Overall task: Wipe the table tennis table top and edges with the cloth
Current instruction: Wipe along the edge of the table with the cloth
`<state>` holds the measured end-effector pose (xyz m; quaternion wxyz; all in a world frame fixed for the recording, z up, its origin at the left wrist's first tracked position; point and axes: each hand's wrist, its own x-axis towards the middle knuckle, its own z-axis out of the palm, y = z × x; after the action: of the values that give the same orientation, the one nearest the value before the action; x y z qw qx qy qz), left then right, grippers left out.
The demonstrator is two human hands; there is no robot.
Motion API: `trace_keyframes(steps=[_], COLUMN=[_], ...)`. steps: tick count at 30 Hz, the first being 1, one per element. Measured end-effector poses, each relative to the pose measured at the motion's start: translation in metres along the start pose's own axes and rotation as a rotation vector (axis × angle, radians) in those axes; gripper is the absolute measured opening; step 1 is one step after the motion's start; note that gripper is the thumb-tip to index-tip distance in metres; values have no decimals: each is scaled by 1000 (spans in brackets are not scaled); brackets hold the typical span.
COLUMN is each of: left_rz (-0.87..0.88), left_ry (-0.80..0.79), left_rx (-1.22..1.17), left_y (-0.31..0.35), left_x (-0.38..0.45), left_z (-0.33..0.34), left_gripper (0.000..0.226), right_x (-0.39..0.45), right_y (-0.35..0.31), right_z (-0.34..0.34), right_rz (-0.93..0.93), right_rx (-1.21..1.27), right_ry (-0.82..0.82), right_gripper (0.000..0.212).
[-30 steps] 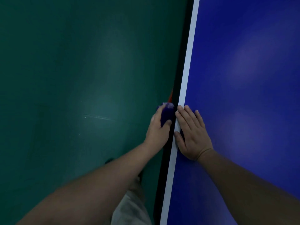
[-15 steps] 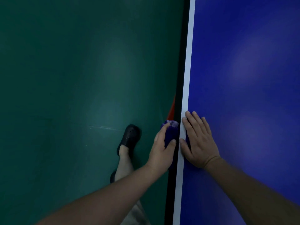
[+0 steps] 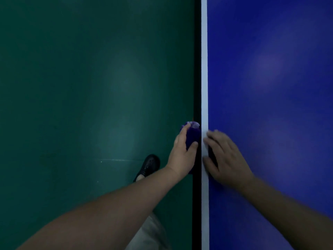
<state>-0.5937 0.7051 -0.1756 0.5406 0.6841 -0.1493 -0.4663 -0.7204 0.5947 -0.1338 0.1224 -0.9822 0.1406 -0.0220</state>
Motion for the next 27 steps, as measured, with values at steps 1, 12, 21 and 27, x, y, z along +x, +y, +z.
trace_keyframes(steps=[1, 12, 21, 27], left_rz=[2, -23, -57, -18], left_ry=[18, 8, 95, 66], left_rx=[13, -2, 29, 49], left_y=[7, 16, 85, 94], left_x=[11, 7, 132, 142], left_z=[-2, -3, -16, -21], left_gripper=[66, 62, 61, 61], right_x=[21, 94, 96, 95], right_y=[13, 36, 40, 40], right_z=[-1, -1, 0, 0], right_rz=[-8, 170, 163, 162], right_rx=[-19, -79, 2, 17], right_ry=[-13, -84, 1, 37], right_gripper=[53, 74, 65, 63])
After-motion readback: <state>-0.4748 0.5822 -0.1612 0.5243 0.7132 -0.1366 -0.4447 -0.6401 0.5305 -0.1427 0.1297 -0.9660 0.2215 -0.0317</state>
